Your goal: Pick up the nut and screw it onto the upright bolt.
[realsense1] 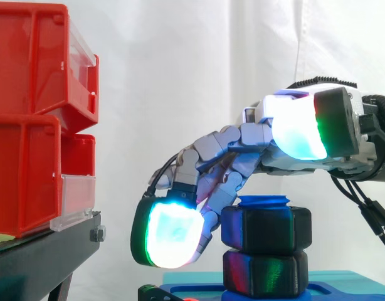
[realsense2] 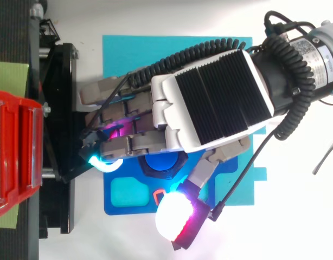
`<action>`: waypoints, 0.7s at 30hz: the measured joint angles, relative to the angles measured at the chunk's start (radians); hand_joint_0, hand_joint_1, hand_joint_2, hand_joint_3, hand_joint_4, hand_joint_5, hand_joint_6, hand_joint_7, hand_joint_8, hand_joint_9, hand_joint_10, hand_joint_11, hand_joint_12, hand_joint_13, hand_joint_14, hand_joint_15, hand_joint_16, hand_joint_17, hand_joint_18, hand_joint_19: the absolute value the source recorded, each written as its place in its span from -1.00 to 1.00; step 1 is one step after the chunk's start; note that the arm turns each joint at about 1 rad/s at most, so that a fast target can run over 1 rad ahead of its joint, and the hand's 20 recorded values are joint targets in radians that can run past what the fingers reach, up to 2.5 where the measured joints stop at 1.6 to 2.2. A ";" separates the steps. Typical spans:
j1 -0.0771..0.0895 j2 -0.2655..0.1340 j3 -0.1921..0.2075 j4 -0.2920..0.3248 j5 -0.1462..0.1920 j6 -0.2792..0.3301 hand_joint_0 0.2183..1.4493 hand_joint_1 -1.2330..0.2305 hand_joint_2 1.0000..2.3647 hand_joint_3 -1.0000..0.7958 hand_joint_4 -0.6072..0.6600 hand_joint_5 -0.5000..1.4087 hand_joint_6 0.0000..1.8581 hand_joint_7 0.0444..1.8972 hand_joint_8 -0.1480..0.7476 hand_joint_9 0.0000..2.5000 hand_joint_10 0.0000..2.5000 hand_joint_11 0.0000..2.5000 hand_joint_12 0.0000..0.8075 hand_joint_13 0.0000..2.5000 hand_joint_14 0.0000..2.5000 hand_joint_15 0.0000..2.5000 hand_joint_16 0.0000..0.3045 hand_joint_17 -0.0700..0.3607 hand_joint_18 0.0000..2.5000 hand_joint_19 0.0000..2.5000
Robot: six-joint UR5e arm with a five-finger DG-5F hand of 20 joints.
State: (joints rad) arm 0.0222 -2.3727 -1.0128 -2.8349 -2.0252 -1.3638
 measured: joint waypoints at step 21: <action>-0.028 0.000 -0.017 0.001 -0.019 0.000 -0.58 0.63 -1.00 -0.44 0.37 -0.51 -0.46 0.22 0.01 -0.23 -1.00 -1.00 -0.39 -0.54 -1.00 -1.00 -0.84 -0.42 -0.81 -1.00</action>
State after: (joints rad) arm -0.0062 -2.3729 -1.0303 -2.8338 -2.0440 -1.3637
